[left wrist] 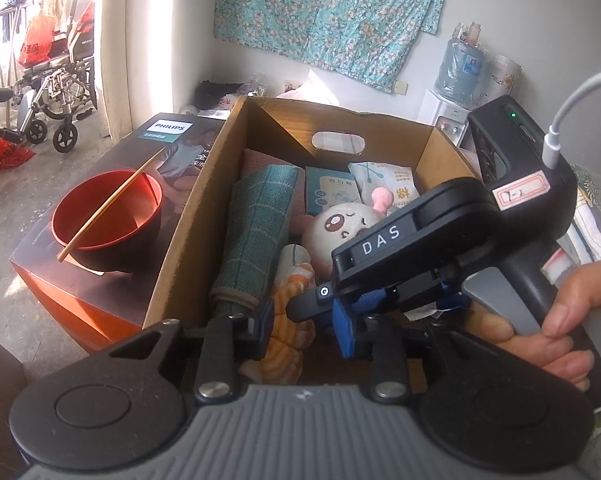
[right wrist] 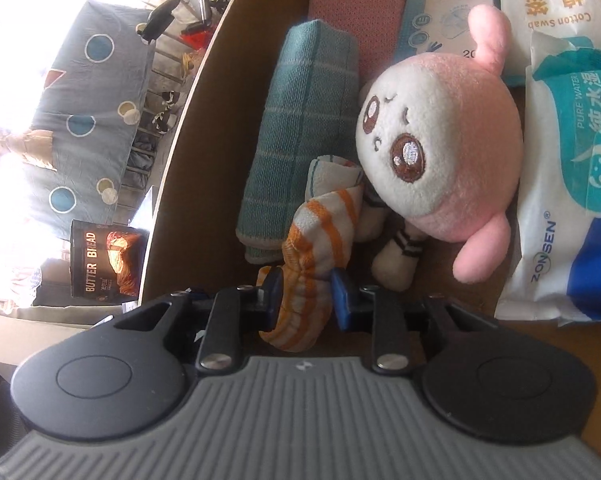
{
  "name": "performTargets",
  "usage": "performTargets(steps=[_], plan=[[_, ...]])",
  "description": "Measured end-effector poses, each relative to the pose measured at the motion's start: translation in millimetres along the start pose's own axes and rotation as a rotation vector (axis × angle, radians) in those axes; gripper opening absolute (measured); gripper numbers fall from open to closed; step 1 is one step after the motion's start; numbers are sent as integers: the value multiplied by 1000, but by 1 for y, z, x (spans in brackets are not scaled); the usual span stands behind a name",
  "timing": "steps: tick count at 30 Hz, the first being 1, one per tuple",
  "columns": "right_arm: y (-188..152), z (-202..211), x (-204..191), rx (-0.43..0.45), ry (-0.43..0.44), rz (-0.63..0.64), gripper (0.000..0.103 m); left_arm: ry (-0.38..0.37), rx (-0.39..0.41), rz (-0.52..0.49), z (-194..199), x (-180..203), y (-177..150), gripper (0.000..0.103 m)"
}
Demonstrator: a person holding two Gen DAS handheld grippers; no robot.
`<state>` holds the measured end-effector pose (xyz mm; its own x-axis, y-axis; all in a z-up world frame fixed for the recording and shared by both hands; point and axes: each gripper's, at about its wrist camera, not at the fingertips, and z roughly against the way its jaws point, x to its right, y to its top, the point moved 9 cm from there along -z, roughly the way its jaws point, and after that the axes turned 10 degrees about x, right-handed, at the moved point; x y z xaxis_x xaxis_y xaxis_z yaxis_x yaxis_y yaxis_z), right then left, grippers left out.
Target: Organize soft objects
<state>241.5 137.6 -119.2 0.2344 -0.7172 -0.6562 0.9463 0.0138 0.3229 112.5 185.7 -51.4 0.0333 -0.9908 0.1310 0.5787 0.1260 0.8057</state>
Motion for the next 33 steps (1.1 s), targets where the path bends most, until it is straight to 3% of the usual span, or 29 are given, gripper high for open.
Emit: performTargets(steps=[8,11,16,20,25,28,33], plan=[[4,65,4,149,93,-51,41,-29,45,-44,16,20,7,65],[-3,107,14,263,135,-90,44,-71,71,-53,22,36,11,73],[-30,191,51,495,157,-156,48,-173,78,-82,25,78,15,74],[-59,263,100,688,90,-222,50,-291,83,-142,23,133,13,74],[-106,345,178,918,-103,-318,53,-446,75,-261,16,214,-4,74],[-131,373,229,993,-218,-393,55,-534,60,-348,10,265,-23,72],[-146,382,290,1030,-300,-464,55,-624,11,-480,-8,337,-60,58]])
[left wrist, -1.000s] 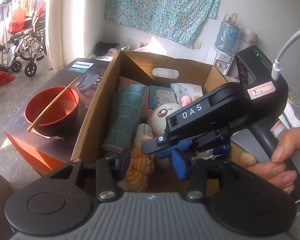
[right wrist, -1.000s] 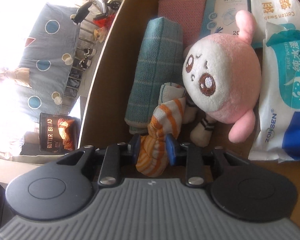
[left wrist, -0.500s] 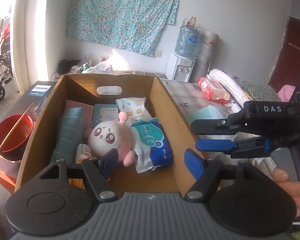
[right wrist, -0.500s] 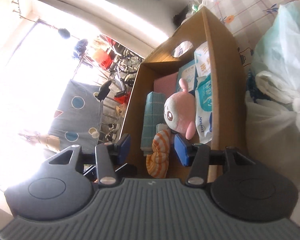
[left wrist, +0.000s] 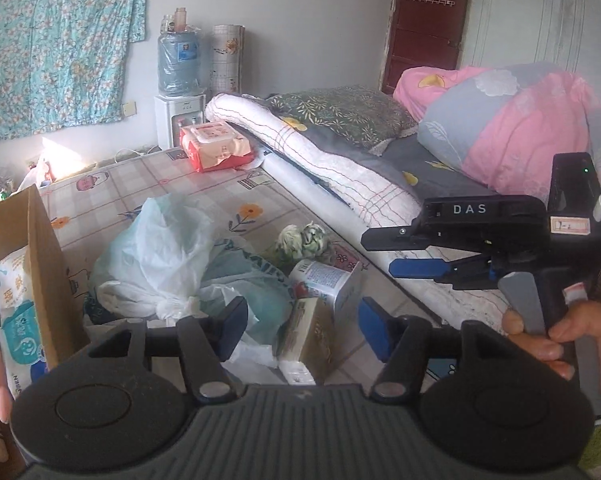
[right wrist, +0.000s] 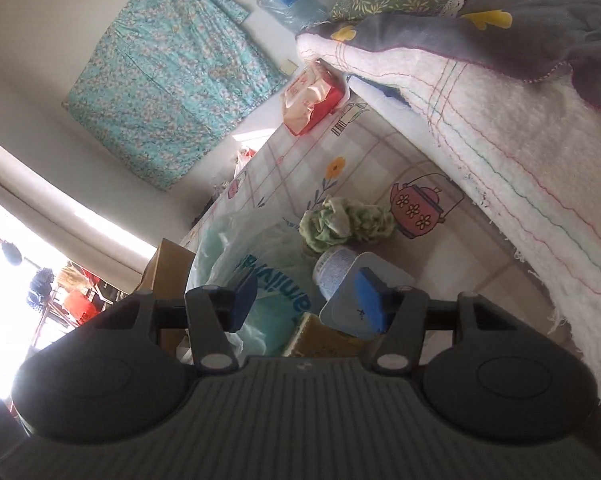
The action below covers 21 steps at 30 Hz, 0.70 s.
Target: Organize soft objects
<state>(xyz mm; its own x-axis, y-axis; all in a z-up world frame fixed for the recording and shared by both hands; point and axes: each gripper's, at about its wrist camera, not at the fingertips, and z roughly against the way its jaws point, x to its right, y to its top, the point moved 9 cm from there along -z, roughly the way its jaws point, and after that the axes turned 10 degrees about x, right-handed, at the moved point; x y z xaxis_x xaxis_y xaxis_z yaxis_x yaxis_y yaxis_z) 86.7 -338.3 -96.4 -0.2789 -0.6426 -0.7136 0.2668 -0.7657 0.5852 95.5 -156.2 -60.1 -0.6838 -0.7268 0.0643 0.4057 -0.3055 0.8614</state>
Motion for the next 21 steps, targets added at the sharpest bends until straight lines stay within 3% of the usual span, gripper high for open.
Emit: performTargets(steps=[6,21], plan=[[2,-45,32,-32,-2,-23,55,-1,-92,-81,-57,32,-18,37],[-16,-88,46,-135,80,-94,57,74,-210,-134,-113,38,-34,10]])
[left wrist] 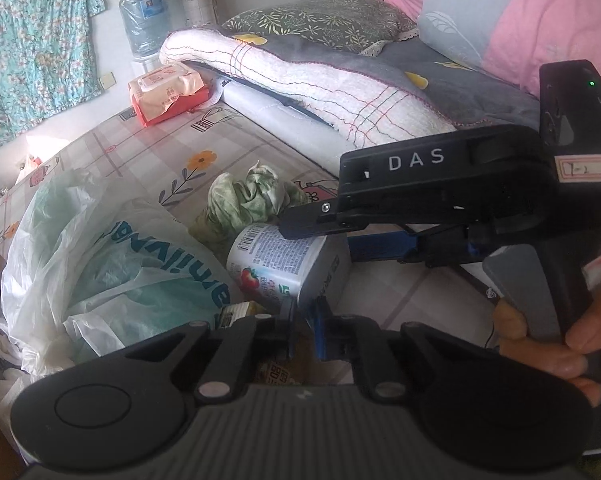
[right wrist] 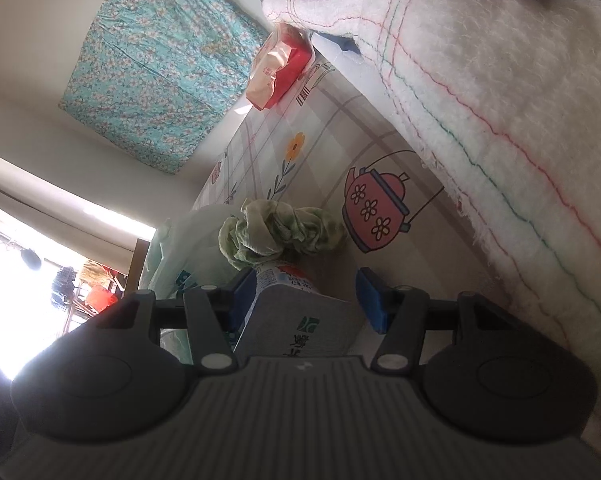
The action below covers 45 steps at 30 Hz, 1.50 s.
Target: Organize soft objects
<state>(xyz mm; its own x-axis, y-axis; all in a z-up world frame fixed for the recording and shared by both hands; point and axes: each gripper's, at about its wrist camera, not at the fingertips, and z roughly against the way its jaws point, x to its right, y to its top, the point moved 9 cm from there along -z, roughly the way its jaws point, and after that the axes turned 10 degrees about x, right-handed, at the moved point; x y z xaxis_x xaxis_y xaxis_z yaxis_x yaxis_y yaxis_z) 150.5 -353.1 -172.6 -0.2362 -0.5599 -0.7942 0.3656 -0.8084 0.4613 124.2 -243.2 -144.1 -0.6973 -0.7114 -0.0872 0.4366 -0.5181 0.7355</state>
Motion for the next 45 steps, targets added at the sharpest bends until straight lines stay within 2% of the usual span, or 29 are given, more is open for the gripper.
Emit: performTargets(steps=[7,15,19,22,26,29,38,45], plan=[[-6,12,-13,-28,14,7,57,-31,21,83,12,-5,9,8],[-15,61,-13,-68,18,-143,59,-136,26,205,34,-3,15,10],[-20,75,-11,-68,23,-206,59,-185,13,277,33,-5,17,11],[-20,76,-7,-51,42,-247,55,-182,11,310,27,-11,18,13],[-21,71,-7,-36,37,-236,34,-158,-18,328,19,-20,16,23],[-19,64,-4,-33,31,-233,26,-156,-27,355,15,-27,14,24],[-12,71,-17,-10,30,-228,24,-183,-40,420,23,-31,14,24],[-10,99,-62,26,79,-158,24,-201,44,462,67,-40,29,24]])
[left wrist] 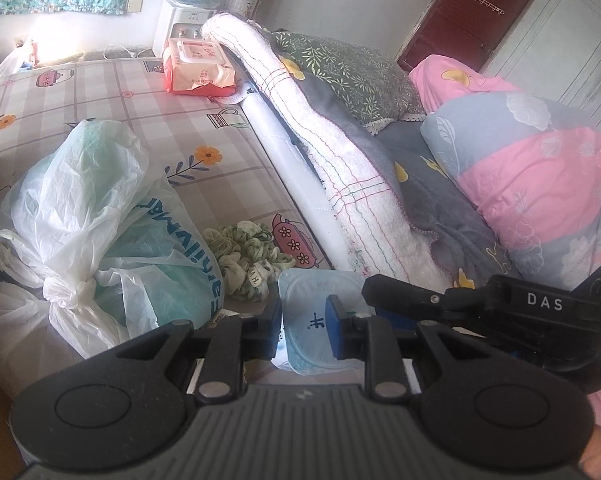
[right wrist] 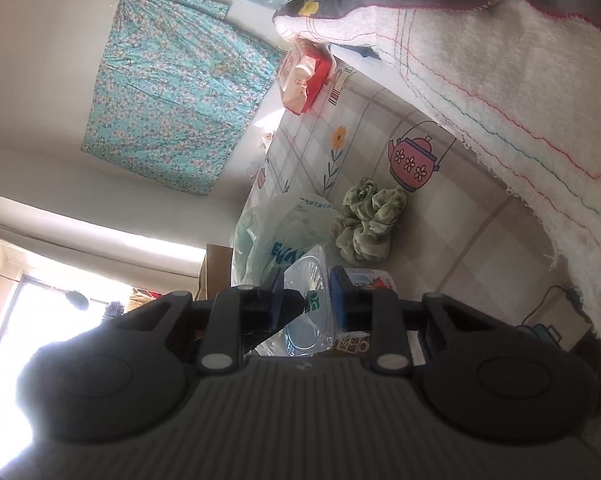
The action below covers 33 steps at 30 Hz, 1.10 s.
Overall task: Organize soft objects
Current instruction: 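Carry the white cup into the box and lower it in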
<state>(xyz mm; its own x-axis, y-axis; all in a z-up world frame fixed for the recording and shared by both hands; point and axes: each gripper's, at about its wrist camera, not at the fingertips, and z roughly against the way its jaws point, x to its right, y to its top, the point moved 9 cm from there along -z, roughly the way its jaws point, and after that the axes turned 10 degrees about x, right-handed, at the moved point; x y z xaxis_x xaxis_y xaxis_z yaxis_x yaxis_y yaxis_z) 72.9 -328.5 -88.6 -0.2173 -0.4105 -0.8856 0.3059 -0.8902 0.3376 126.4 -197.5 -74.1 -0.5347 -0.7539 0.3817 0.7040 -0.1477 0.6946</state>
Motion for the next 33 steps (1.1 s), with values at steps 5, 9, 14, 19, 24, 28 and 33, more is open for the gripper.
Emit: performTargets(steps=[5,9,14,19,24,28,33], plan=[[-11,0,-57,-31,86,91,24,23,102,37,52,-13,21,24],[-36,-19,-115,-113,178,174,25,95,203,88,108,-43,38,24],[-92,-64,-181,-283,277,244,25,240,303,163,179,-100,45,23],[-175,-121,-224,-518,280,319,26,389,330,284,227,-170,32,22],[-238,-161,-226,-705,179,386,26,443,287,436,246,-234,-3,22],[-276,-181,-210,-839,61,411,26,452,225,527,243,-270,-32,22],[-301,-192,-190,-925,-32,425,27,441,132,601,231,-298,-67,22]])
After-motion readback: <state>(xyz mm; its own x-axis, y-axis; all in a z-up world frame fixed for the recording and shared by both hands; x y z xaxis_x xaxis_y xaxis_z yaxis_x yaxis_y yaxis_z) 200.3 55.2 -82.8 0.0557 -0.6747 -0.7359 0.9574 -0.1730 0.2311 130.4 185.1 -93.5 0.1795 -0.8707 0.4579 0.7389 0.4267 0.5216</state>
